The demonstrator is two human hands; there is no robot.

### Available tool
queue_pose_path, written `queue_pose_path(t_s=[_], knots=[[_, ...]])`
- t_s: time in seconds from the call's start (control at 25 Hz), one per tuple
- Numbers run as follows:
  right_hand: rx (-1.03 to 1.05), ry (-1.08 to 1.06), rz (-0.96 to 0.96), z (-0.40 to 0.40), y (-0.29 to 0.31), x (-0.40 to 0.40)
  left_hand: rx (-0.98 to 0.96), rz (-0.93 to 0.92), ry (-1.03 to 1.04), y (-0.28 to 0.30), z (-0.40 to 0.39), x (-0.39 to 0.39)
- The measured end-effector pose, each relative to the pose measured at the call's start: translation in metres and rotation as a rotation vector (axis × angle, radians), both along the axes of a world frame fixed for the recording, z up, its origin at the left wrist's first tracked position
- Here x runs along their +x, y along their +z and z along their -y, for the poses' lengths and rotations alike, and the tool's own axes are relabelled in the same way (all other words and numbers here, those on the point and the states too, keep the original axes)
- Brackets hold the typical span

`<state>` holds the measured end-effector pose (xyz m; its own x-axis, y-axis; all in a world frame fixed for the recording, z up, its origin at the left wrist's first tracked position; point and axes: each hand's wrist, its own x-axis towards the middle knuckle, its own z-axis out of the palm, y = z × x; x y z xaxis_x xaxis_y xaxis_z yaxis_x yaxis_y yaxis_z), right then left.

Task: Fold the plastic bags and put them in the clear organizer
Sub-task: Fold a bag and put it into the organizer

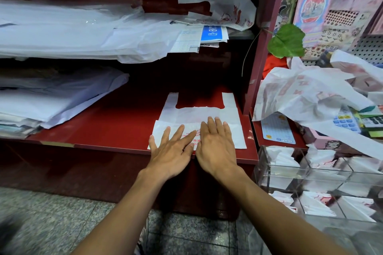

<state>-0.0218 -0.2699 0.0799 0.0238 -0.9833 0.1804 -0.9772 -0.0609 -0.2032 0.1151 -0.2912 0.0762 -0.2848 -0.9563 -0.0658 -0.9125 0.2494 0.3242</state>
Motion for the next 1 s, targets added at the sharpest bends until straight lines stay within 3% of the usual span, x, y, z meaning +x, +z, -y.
queue_pose_path(t_s=[0.36,0.6,0.76,1.0], knots=[[0.206,-0.129,-0.026,-0.003,-0.004,-0.007,0.079,-0.041,-0.031,0.002,0.004,0.004],[0.157,0.027,-0.014,-0.001,-0.003,-0.017,-0.287,0.181,-0.024,0.005,0.01,-0.001],[0.12,0.113,-0.001,0.002,0.0,-0.023,-0.079,0.014,-0.076,-0.001,0.013,0.007],[0.235,-0.005,-0.051,0.001,0.008,-0.019,0.024,0.122,-0.048,0.004,0.019,0.008]])
